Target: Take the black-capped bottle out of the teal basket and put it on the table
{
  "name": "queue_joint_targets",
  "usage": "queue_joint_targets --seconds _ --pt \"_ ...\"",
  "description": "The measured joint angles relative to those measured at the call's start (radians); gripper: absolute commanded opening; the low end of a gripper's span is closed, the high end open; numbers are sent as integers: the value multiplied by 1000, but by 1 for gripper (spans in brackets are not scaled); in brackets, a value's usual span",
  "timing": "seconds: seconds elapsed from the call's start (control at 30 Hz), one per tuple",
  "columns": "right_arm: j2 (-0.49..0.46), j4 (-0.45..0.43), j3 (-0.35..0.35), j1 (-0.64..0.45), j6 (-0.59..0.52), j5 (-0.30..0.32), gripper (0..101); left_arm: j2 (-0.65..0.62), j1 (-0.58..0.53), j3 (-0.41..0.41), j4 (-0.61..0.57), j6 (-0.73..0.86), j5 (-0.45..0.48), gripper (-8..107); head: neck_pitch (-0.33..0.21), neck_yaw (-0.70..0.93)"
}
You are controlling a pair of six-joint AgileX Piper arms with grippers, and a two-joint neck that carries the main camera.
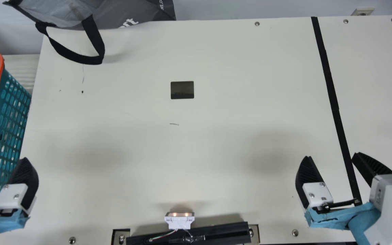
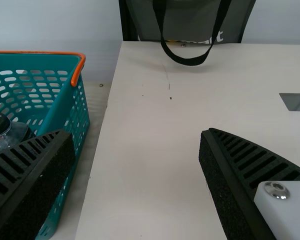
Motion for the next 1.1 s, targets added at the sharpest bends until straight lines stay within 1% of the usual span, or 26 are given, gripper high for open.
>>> queue_joint_targets --seconds 0.27,0.3,0.33,0.37,0.4,0.43,0.47,1.1 --pt "0 0 0 0 0 1 91 0 0 0 0 0 0 107 0 0" --pt "0 0 0 0 0 1 91 0 0 0 0 0 0 50 0 5" --pt "0 0 0 0 0 1 91 0 0 0 0 0 0 39 0 0" --pt "0 0 0 0 0 1 91 0 0 0 0 0 0 0 0 0" --pt "0 0 0 0 0 1 91 0 0 0 0 0 0 0 0 0" --pt "0 0 0 0 0 1 91 0 0 0 0 0 0 19 0 0" --pt "0 0 0 0 0 1 91 0 0 0 0 0 0 107 0 0" --pt "0 1 0 0 0 1 91 0 0 0 0 0 0 107 0 0"
